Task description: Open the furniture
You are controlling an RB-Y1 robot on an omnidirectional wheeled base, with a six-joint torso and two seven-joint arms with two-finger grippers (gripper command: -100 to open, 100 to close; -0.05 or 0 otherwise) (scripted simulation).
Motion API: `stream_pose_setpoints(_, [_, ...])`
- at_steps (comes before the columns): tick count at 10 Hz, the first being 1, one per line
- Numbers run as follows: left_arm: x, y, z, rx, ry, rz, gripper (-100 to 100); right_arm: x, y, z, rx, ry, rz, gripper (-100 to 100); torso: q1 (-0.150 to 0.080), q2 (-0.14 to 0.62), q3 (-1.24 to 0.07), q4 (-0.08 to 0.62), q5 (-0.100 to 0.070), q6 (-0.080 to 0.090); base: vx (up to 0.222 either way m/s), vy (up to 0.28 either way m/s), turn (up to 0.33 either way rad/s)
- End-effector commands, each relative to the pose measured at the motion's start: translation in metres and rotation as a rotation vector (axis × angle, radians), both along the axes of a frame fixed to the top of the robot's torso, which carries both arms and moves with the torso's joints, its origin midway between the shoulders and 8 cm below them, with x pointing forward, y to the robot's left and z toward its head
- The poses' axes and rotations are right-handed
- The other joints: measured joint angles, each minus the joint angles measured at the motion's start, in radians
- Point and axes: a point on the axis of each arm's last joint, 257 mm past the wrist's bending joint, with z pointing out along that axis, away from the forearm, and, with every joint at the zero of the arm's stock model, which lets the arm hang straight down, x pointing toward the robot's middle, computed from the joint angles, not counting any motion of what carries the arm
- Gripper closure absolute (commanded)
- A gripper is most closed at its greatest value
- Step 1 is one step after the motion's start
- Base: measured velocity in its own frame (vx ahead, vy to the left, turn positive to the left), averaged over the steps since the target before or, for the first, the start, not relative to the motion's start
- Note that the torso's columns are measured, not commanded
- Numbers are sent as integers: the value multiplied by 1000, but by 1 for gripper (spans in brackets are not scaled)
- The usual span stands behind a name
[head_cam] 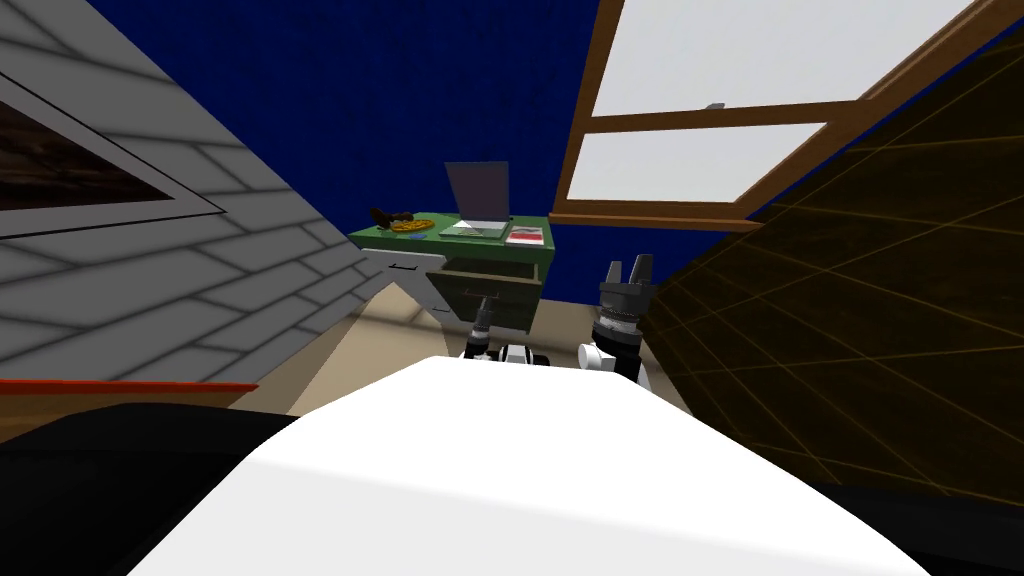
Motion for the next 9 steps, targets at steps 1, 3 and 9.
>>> stream_pose_setpoints(1, [-1, -6, 10, 26, -28, 31, 100, 0, 0, 0, 0, 0, 0, 0, 0, 0, 0, 0, 0, -1, -27, 31, -1])
stream_pose_setpoints(3, [-3, -12, 11, 2, -24, 52, 100, 0, 0, 0, 0, 0, 0, 0, 1, 0, 0, 0, 0, 0, -51, 86, -172])
stream_pose_setpoints(9, [-8, -24, 12, 7, -10, 127, 100, 0, 0, 0, 0, 0, 0, 0, 4, 3, 1, 2, 1, 1, -50, 61, -112])
